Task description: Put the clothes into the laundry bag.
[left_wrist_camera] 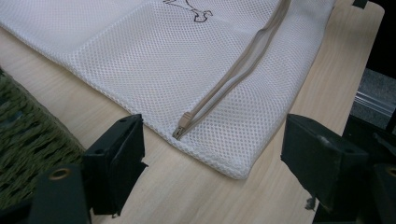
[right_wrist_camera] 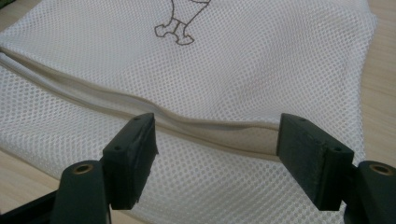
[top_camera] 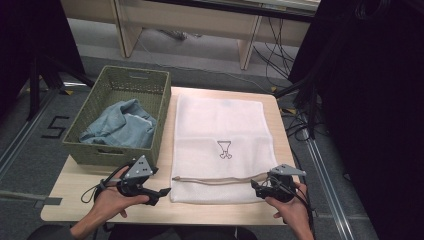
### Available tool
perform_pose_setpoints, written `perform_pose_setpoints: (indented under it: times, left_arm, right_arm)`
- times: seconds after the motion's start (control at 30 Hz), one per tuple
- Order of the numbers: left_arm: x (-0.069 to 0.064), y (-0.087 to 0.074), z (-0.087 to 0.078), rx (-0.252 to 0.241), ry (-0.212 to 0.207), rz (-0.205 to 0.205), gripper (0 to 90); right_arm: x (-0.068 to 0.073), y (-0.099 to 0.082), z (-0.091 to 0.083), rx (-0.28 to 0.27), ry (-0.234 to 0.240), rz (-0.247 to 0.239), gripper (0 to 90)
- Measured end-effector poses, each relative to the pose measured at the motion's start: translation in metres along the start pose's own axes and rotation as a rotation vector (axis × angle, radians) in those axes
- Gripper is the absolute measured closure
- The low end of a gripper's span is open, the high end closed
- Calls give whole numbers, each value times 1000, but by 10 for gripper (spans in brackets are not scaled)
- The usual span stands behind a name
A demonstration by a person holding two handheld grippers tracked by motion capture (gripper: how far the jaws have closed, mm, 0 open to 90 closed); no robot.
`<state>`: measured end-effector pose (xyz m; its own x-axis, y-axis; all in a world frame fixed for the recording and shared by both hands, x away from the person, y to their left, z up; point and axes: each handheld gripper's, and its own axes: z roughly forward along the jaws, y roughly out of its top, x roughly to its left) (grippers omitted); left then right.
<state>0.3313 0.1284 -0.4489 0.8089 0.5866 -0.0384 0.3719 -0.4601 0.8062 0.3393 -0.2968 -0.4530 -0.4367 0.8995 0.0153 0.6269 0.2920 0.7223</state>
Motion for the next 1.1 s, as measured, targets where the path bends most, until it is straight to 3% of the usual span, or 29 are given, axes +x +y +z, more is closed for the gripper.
perform_pose_setpoints:
  times: [0.07, 0.1, 0.13, 0.17, 0.2, 0.23, 0.27, 0.4, 0.43, 0.47, 0.63, 0.67, 0.7, 0.77, 0.8, 0.9, 0.93, 0.97, 1.03, 1.1]
  left_arm:
    - [0, 1, 0, 8, -10, -1, 207]
    - [-1, 0, 1, 0, -6, -22, 207]
    - [-2, 0, 1, 0, 5, -18, 207]
    - [-1, 0, 1, 6, 2, -2, 207]
    - [-1, 0, 2, 7, 6, -3, 206]
    - [-1, 0, 2, 7, 6, -3, 207]
    - [-1, 0, 1, 6, 3, -5, 207]
    - [-1, 0, 2, 10, -1, -6, 205]
    - [-1, 0, 2, 9, -3, -4, 205]
    - [-1, 0, 2, 9, -3, -4, 205]
    - [-1, 0, 2, 11, 1, -15, 205]
    - [0, 0, 2, 17, 2, 2, 205]
    - [0, 0, 2, 17, 2, 2, 205]
    - [0, 0, 2, 17, 2, -4, 205]
    - [0, 0, 2, 21, 6, 0, 206]
    - [-1, 0, 2, 23, 7, -8, 206]
    - [0, 0, 2, 23, 6, 5, 206]
    - [-1, 0, 3, 23, 6, -13, 207]
    - [-1, -1, 4, 21, 1, -13, 207]
    - [-1, -1, 4, 21, -2, -18, 207]
  right_arm:
    - [-2, 0, 1, -9, 0, -14, 295]
    - [-2, 0, 1, -4, -3, -6, 296]
    - [0, -1, 1, 1, 0, 16, 296]
    - [-6, -1, 2, -12, 4, -58, 295]
    - [-2, 0, 0, 15, -2, 6, 295]
    - [-2, 0, 0, 15, -2, 6, 295]
    - [-6, 0, 2, 2, -8, -26, 292]
    - [-11, -2, 3, 10, -41, -74, 289]
    - [-7, -2, 3, 19, -36, 1, 287]
    - [-15, -2, 4, 14, -46, -83, 283]
    - [-22, -2, 4, 21, -65, -62, 254]
    - [-22, -2, 3, 33, -72, -11, 250]
    - [-27, -3, 6, 14, -86, -71, 250]
    - [-28, -2, 7, 47, -109, -42, 259]
    - [-32, -2, 8, 52, -125, -77, 262]
    - [-35, -2, 11, 69, -136, -65, 271]
    - [-38, -3, 13, 75, -130, -102, 277]
    - [-40, -2, 16, 100, -162, -115, 285]
    - [-42, -2, 19, 118, -175, -158, 294]
    - [-41, -3, 21, 130, -182, -150, 298]
